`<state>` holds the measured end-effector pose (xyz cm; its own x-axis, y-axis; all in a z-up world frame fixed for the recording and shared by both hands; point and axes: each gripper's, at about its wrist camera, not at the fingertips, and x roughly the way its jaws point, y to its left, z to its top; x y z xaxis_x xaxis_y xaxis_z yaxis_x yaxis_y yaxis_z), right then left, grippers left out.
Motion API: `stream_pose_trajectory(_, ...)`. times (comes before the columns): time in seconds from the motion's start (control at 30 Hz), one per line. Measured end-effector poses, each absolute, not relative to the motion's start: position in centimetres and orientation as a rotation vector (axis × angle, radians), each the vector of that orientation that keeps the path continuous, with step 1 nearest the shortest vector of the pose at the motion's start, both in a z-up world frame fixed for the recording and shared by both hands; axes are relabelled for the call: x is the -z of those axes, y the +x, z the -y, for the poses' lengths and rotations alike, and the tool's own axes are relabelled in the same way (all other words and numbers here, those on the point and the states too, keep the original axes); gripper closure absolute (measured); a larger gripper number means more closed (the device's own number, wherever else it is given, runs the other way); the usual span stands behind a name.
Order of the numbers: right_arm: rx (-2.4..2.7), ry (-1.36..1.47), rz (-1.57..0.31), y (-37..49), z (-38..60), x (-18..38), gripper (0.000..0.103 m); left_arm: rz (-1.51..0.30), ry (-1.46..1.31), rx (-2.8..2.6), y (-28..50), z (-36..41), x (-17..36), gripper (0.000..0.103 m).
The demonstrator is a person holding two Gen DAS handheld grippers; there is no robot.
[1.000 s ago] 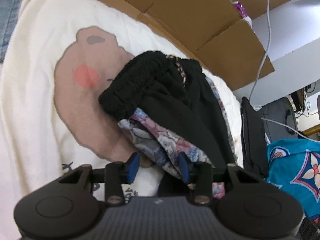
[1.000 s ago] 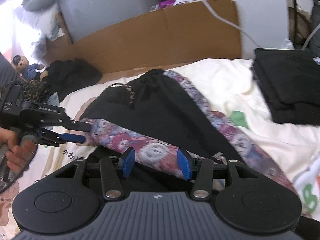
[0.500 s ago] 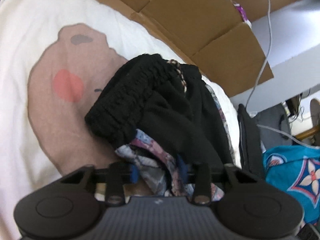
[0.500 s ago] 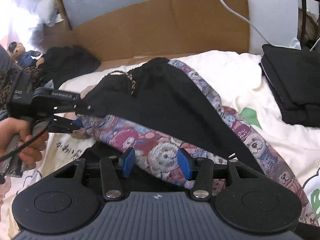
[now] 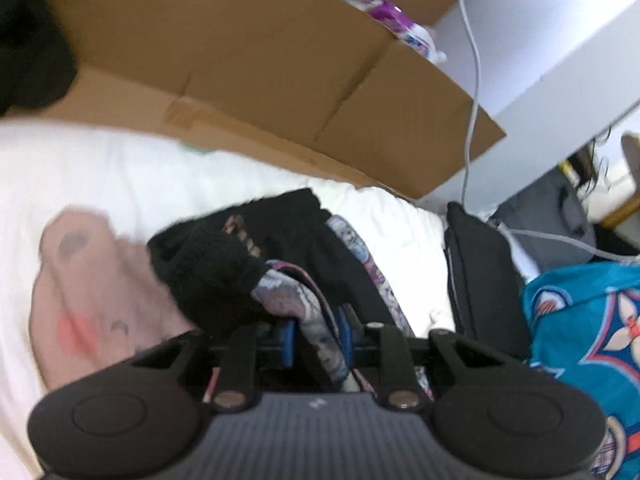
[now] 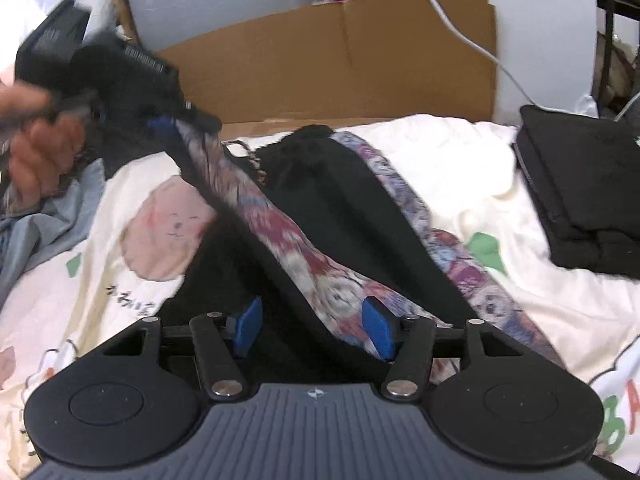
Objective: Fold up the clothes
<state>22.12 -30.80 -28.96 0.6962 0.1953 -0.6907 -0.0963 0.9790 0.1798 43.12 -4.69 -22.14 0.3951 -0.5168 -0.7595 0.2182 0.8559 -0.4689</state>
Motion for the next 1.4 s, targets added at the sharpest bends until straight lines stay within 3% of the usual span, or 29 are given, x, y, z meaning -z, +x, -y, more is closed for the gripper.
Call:
stream_pose_trajectory(0.43,-0.043,0.194,-0.811,23.9,36.0,30.3,0.042,-1.059,-0.226,0.49,49.0,11.4,23.8,0.079)
stream_pose_trajectory(0.5,-0.021,0.191,-0.821,24.8,36.8,30.7,0.048,-1.067,-0.219,0.477,49.5,11.7,24.5,0.079)
stream_pose_trajectory(0.57,0.001,0.212,-0.825,25.5,37.6,30.9,0.063,-1.072,-0.215,0.465,50.1,12.0,25.0,0.079)
stream_pose_trajectory(0.73,-0.008,0.333,-0.843,25.9,39.2,31.6,0.067,-1.093,-0.176,0.458,51.0,12.9,26.0,0.079)
stream_pose_trajectory(0.9,-0.014,0.335,-0.847,26.0,39.2,31.7,0.057,-1.12,-0.14,0.451,51.6,13.8,26.7,0.046)
stream_pose_trajectory(0.97,-0.017,0.324,-0.857,26.0,39.0,32.1,0.056,-1.168,-0.159,0.425,51.9,14.5,27.4,0.036)
stream_pose_trajectory(1.0,-0.018,0.319,-0.866,26.1,38.8,32.3,0.056,-1.193,-0.168,0.411,52.1,14.8,27.8,0.036)
stream_pose_trajectory(1.07,-0.026,0.328,-0.874,26.1,38.6,32.5,0.059,-1.207,-0.129,0.358,52.3,15.7,28.2,0.04)
stream_pose_trajectory(1.17,-0.031,0.338,-0.882,26.1,38.6,32.7,0.076,-1.24,-0.098,0.264,52.4,16.2,29.1,0.064)
stream_pose_trajectory(1.3,-0.038,0.366,-0.881,26.0,39.1,32.7,0.087,-1.246,-0.098,0.218,52.3,16.1,29.5,0.09)
stream_pose_trajectory(1.4,-0.045,0.374,-0.861,25.8,39.2,32.2,0.095,-1.221,-0.115,0.219,51.8,15.9,29.1,0.099)
